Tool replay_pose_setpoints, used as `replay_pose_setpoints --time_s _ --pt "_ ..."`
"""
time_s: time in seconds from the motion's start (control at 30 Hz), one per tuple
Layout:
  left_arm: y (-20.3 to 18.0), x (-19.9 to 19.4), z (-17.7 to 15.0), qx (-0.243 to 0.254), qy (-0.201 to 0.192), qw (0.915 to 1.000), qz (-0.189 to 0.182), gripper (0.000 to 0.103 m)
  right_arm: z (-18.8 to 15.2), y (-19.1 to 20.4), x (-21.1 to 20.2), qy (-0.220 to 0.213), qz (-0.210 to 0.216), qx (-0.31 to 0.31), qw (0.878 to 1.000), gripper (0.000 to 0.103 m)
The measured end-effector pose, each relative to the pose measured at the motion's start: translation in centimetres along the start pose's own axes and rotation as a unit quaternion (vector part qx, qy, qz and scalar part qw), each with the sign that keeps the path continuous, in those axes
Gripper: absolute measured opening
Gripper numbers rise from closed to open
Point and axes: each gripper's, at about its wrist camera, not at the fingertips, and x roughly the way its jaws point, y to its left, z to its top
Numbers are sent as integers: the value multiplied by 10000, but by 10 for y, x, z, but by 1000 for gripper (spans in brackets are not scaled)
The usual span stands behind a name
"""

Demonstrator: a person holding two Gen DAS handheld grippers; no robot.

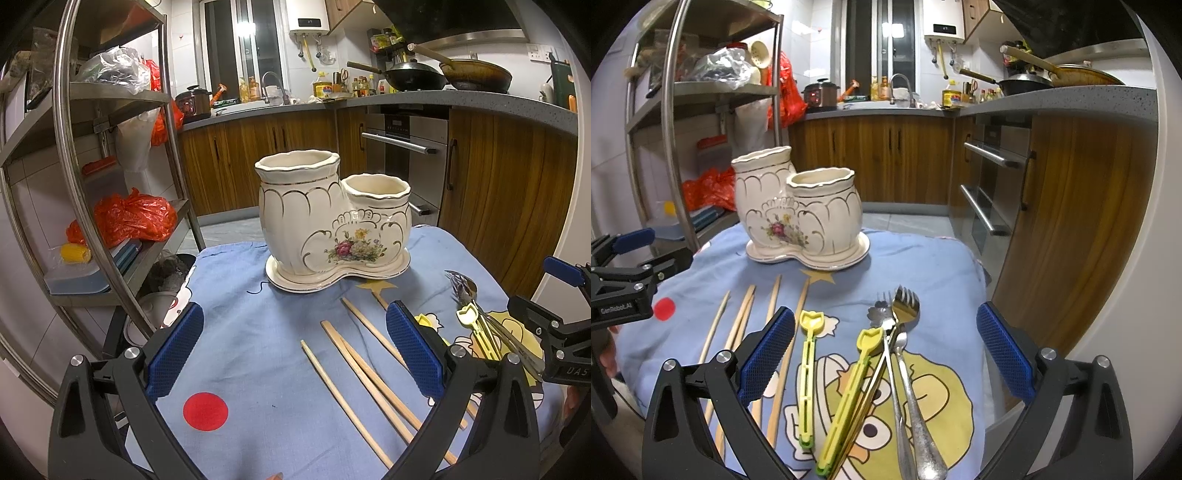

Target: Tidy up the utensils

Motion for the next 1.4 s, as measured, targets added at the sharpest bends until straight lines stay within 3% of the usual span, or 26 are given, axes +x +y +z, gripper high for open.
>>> replay_pose_setpoints --time_s 0.67,0.93,1.0,1.1,1.23,1.3,1.33,1.4 --pt "-4 8 -3 80 241 9996 -114 98 -1 -7 -1 -1 -5 129 9999 98" --pt "13 13 -2 -52 429 9989 -203 98 11 -39 -5 -71 -363 74 9993 98" --pt "17 15 -4 -112 509 9985 -186 98 13 -52 -5 -55 -284 256 9993 98" --pt "15 21 -8 -73 771 9963 -380 97 13 -73 2 228 -159 641 9976 98" --pt "3 34 -20 73 1249 9899 -665 97 7 -70 13 614 -139 365 9973 97" --pt "-6 37 -25 196 1437 9863 -788 89 2 -62 18 826 -50 170 9964 95" --pt "-9 38 -28 266 1508 9847 -831 86 -1 -58 21 933 15 74 9956 93" --pt "-16 39 -33 384 1611 9820 -912 78 -3 -50 26 1029 147 -33 9946 79"
